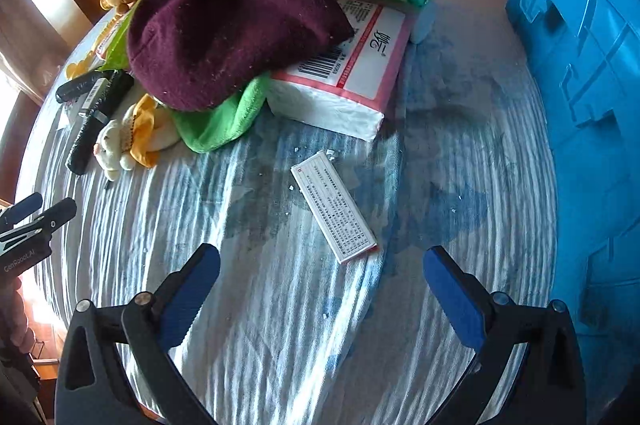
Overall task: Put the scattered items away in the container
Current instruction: 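Grasp the white plush bear with the left tool while the right tool grasps the white leaflet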
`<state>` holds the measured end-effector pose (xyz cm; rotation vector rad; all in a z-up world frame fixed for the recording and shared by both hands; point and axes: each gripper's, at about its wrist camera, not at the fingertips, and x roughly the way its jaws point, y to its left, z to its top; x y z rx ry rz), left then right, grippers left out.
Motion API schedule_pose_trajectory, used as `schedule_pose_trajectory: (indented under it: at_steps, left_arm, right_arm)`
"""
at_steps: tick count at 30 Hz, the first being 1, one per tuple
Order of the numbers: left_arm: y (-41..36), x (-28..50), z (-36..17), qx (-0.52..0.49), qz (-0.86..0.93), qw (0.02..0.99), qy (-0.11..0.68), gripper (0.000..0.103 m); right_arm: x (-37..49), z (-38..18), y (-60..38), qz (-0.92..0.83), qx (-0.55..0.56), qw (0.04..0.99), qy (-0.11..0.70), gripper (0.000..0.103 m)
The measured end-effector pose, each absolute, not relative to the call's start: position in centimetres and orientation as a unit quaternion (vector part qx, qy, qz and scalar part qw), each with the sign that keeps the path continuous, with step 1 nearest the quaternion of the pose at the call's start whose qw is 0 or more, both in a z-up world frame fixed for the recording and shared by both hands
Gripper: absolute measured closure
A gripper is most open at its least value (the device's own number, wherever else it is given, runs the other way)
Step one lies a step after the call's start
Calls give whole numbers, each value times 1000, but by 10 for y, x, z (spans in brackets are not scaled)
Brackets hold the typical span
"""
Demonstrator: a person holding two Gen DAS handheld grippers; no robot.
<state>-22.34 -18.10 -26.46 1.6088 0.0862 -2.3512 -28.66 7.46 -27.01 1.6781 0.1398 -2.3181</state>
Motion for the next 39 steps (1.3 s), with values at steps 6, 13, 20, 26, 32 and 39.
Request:
schedule_pose_trajectory:
  at_steps: [6,13,20,26,32,39]
  left_arm:
    - [-169,-270,-280,572,-817,73,-13,18]
    - [-156,-313,-303,593,-803,9,-50,18]
    - [-153,-320,-309,600,-798,-3,-46,15]
    - [-149,-311,-303,587,-810,-11,-21,35]
    - [-138,-305,-294,583,-812,7,-23,42]
    - [-130,-302,-287,585,-810,24,-14,44]
  right_arm:
    - [-292,-279,75,-802,588,97,29,0]
    - [-299,-289,67,-800,595,74,30,0]
    - [-305,-301,60,-796,598,85,40,0]
    - [-308,-310,55,-793,599,99,45,0]
    - [-314,-309,62,-785,609,112,18,0]
    - [-308,-306,57,-789,600,112,62,3]
